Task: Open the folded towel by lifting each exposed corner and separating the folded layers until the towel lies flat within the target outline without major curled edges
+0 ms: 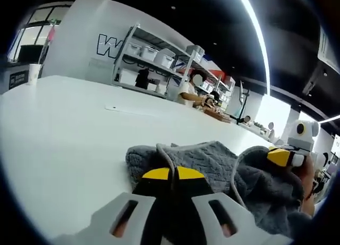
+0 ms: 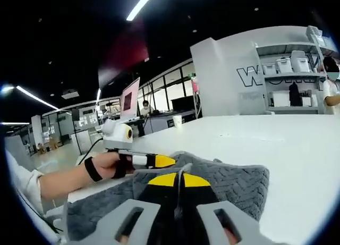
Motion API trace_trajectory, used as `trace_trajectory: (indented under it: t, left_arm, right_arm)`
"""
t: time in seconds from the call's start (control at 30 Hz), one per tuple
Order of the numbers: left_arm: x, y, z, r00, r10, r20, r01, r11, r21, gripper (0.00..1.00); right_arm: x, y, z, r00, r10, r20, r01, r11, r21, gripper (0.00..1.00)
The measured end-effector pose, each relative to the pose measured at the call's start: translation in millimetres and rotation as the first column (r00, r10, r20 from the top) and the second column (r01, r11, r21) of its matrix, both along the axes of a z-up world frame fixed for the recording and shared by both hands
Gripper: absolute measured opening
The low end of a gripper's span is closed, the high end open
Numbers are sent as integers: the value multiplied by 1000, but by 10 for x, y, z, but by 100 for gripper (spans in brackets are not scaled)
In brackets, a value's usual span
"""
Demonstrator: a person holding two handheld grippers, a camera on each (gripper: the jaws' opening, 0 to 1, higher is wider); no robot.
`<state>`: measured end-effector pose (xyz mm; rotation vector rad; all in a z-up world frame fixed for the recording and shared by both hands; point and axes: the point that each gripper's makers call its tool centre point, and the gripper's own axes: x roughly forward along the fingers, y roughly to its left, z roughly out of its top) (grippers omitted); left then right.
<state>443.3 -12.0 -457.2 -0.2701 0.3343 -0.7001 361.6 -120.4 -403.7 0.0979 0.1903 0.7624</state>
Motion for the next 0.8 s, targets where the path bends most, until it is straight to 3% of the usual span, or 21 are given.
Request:
trace_trajectory:
  t: [0.17, 0.4, 0.57, 0.8]
  left_arm:
    - [-39, 10, 20, 1000, 6, 14, -6, 1000, 0, 1]
    - [-120, -25, 93, 1000, -5, -4, 5, 998, -69, 1]
    - [-156, -55, 116, 1000, -7, 25, 8, 999, -37, 1]
    - [-180, -47, 113, 1000, -8, -11, 7, 999, -42, 0]
  right_arm:
    - [-47, 1, 24, 1000, 10, 28, -9, 1000, -19, 0]
    - [-160, 9, 151, 997, 32, 69, -33, 999, 11, 0]
    - [-271, 34, 198, 993, 69, 99, -73, 997, 36, 0]
    - [-465, 65, 310, 978, 133, 159, -144, 988, 60, 0]
